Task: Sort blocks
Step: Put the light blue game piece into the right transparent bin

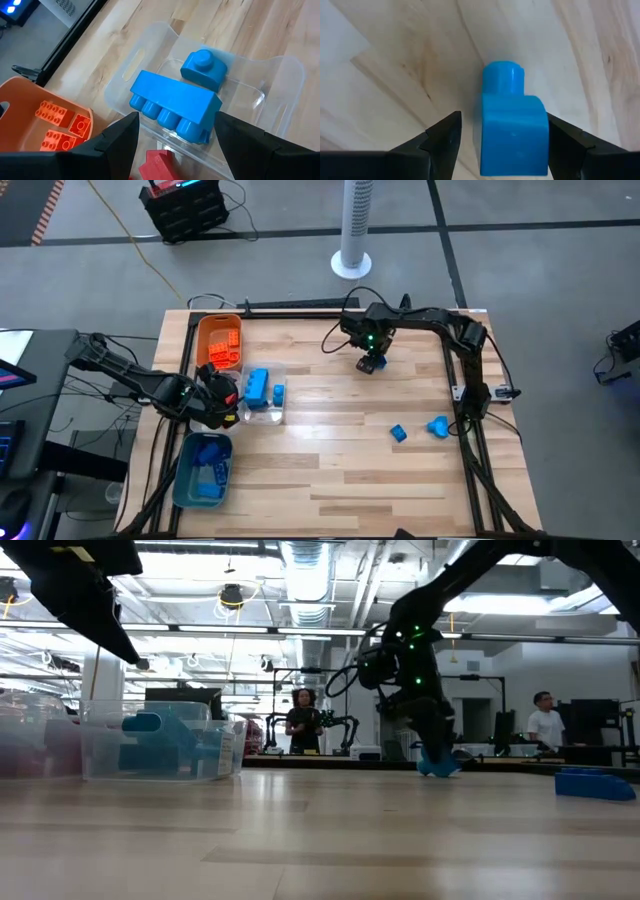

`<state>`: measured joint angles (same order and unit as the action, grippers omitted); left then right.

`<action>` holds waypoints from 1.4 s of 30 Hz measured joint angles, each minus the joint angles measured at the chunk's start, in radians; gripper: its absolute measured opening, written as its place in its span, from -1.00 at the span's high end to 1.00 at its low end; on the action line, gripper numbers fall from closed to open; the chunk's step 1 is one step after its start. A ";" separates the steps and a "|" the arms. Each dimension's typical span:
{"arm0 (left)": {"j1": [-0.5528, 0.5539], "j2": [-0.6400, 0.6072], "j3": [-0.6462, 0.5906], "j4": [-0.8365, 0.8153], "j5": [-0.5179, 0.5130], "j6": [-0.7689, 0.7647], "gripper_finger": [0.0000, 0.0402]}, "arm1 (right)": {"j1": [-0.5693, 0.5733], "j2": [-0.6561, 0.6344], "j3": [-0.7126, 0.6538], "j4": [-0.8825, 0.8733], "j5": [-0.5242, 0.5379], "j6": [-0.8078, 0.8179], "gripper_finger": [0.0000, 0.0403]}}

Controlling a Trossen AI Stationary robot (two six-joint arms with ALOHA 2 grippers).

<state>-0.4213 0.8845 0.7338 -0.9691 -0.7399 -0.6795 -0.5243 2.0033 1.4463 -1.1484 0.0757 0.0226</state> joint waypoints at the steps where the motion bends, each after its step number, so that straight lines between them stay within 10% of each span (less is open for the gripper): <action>1: 0.000 0.000 0.000 0.000 0.000 0.000 -0.26 | 0.000 0.000 -0.004 0.012 0.000 -0.002 -0.32; 15: 0.000 0.000 0.000 0.000 0.000 0.011 -0.26 | -0.008 -0.001 -0.011 0.053 0.004 -0.042 0.42; 42: 0.001 0.001 0.000 0.071 -0.053 0.076 -0.26 | 0.509 -0.118 0.008 1.110 -0.131 -0.077 0.37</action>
<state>-0.4206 0.8852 0.7341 -0.8983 -0.7928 -0.6037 -0.0150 1.8849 1.4548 -0.0380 -0.0552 -0.0543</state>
